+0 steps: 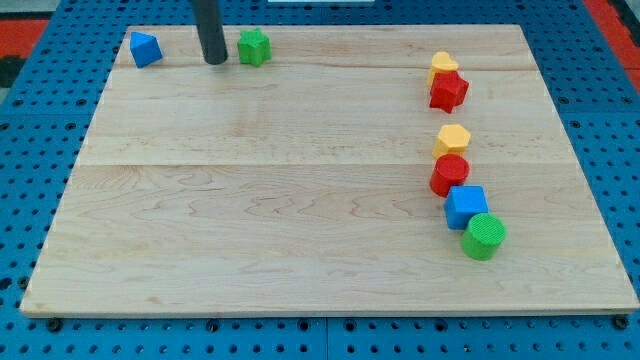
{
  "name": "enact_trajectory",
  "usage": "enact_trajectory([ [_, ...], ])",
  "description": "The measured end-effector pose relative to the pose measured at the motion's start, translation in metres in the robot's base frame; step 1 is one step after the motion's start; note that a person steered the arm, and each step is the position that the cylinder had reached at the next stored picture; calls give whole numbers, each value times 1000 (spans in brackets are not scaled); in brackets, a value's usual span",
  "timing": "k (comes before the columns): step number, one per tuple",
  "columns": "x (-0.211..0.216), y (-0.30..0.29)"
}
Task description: Move the green star towards the top center
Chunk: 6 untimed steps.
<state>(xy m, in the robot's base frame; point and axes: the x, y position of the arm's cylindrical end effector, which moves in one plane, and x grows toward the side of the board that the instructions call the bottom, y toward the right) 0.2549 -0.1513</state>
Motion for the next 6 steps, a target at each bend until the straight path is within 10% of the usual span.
enact_trajectory([
  [6, 54, 103],
])
